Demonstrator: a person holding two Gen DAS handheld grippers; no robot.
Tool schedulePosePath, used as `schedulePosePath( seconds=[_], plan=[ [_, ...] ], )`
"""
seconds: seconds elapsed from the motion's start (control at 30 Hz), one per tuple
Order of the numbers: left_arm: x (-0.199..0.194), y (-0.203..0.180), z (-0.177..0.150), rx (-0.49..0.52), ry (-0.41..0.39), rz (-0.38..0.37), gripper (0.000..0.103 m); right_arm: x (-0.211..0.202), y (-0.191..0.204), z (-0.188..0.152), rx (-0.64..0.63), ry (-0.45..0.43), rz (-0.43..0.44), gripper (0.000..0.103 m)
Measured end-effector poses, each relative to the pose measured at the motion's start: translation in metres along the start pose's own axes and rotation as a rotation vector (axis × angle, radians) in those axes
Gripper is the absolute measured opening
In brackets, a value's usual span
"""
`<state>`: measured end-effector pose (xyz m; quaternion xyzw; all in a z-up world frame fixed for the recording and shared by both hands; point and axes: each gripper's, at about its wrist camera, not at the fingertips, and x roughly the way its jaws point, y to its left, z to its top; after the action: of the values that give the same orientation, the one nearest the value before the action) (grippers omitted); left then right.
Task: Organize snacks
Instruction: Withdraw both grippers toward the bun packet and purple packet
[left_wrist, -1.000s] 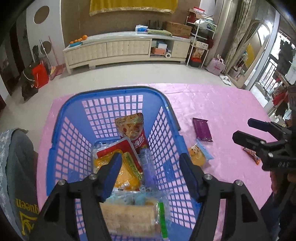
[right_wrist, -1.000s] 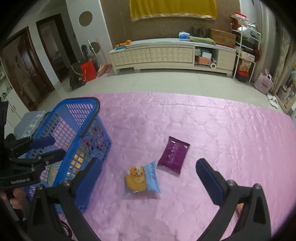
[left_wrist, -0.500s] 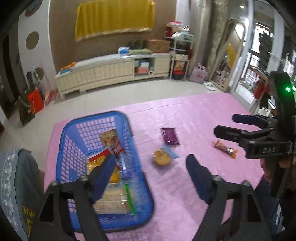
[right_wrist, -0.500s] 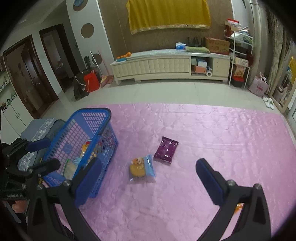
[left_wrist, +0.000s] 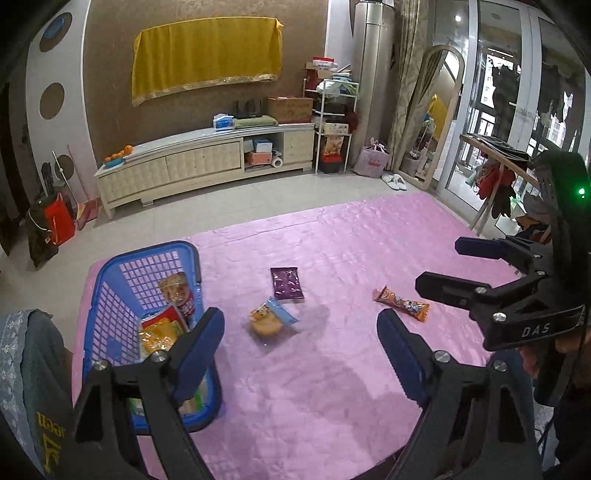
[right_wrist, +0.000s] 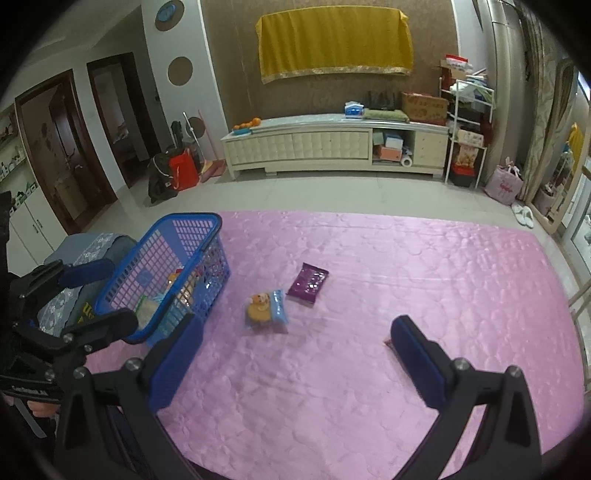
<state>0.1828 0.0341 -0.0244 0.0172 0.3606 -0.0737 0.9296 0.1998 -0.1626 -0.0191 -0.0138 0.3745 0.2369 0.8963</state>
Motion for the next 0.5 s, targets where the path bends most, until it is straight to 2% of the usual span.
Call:
schedulePosePath(
  seconds=[0.27, 0.5],
  plan=[
    [0.017, -0.018, 0.012, -0.023, 0.01, 0.027, 0.083, -0.001, -0.022, -0.002, 0.007, 0.021, -0.012, 0.103],
    [0.051, -0.024, 0.015, -0.04, 0.065, 0.051, 0.083, 0.017, -0.042, -0.003, 0.003, 0.045, 0.012, 0.103]
  ],
)
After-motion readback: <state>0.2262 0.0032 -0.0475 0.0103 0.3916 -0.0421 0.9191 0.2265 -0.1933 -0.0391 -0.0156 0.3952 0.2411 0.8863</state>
